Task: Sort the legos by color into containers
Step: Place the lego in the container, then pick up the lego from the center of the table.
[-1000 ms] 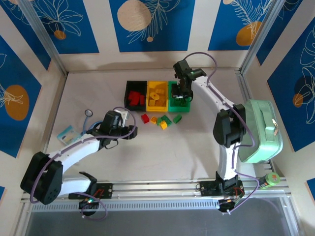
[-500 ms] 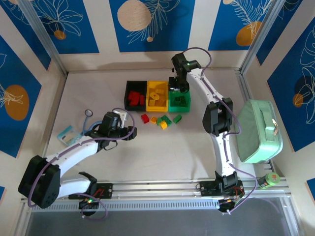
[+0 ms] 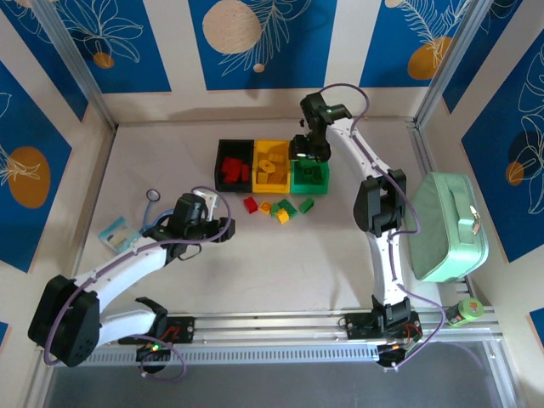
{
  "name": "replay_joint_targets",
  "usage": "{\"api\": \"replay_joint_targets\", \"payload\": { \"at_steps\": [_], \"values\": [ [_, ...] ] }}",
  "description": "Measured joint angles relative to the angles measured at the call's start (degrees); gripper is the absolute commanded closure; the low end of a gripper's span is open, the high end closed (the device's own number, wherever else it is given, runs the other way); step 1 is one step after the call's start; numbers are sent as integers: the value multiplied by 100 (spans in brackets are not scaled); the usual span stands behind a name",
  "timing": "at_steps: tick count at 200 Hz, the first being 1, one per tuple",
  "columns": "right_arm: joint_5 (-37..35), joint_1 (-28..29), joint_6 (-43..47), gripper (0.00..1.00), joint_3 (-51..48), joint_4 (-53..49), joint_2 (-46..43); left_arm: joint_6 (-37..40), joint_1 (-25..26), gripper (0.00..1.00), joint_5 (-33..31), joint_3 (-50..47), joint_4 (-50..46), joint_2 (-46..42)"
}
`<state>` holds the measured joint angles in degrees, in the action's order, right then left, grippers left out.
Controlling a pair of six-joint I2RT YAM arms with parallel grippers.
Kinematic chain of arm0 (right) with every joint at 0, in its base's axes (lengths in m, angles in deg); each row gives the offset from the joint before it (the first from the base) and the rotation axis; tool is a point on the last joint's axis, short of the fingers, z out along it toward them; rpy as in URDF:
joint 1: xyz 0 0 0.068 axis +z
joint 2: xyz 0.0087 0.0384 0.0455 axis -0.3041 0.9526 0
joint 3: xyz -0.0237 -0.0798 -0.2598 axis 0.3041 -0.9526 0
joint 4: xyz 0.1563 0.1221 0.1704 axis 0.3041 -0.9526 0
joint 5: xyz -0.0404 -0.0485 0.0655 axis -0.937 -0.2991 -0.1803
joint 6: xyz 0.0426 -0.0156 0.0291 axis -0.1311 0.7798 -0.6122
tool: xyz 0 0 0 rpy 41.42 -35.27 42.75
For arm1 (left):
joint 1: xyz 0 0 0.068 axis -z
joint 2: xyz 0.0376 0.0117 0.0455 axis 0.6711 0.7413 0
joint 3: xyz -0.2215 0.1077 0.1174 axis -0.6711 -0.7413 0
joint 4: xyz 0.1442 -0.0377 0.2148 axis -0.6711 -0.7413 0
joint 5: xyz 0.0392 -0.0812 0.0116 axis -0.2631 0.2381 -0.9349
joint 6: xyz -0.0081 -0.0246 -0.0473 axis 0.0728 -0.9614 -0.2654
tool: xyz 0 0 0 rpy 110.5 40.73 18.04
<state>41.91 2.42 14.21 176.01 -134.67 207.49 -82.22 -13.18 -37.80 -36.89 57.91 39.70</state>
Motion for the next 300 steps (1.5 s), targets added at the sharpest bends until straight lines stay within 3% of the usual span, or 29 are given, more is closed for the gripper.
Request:
{"api": "replay_joint_targets", "payload": {
  "at_steps": [98, 215, 300],
  "values": [
    [68, 160, -170, 35, -2284, 909, -1716, 15, 133, 30, 50, 42, -15, 192],
    [240, 216, -490, 35, -4610, 1873, -2964, -28, 170, 28, 369, 1639, 284, 2398],
    [284, 83, -603, 35, -5318, 2227, -3261, -197, 168, 28, 164, 3032, 11, 3807]
  ]
}}
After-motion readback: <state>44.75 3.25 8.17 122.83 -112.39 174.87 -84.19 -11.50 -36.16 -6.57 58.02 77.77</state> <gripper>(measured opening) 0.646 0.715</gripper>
